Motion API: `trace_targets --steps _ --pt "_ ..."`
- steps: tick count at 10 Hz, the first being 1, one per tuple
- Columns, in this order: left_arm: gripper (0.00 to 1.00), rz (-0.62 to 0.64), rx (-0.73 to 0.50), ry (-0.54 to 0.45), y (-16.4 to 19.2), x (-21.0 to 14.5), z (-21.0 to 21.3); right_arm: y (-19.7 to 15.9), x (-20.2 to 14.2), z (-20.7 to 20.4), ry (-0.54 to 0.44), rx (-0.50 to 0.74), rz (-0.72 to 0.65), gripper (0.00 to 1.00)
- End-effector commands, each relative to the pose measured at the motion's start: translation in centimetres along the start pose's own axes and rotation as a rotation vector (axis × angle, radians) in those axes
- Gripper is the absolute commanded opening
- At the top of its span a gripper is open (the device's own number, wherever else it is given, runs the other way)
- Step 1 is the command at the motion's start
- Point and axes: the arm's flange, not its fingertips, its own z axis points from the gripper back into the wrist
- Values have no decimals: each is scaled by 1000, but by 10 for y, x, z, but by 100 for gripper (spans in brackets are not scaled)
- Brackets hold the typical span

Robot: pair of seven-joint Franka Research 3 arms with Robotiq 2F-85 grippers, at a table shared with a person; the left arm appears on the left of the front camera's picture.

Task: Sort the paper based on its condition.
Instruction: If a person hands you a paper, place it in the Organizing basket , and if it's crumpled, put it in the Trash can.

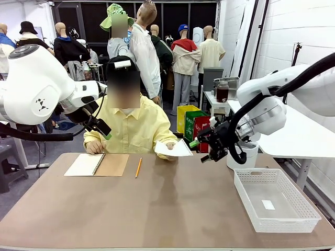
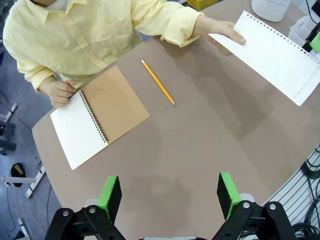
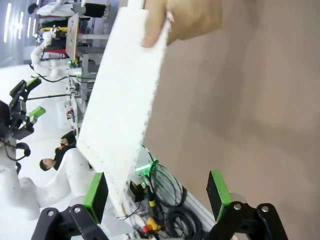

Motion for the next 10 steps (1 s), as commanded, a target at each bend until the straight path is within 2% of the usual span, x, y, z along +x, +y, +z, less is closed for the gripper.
trace_targets --steps 1,3,7,8,9,10 --pt "100 -1 1 -1 1 0 0 3 13 -9 -4 61 -74 100" --pt "100 -1 1 -1 1 0 0 2 21 -13 -5 123 -99 100" --pt "100 -1 1 -1 1 0 0 6 33 -16 12 153 -126 100" --pt "100 -1 1 -1 1 0 0 5 35 -21 30 165 -141 82" --pt "100 -1 1 -1 1 0 0 4 38 -25 48 176 -154 70" --pt "100 -1 1 -1 1 0 0 4 39 -27 55 180 -160 70"
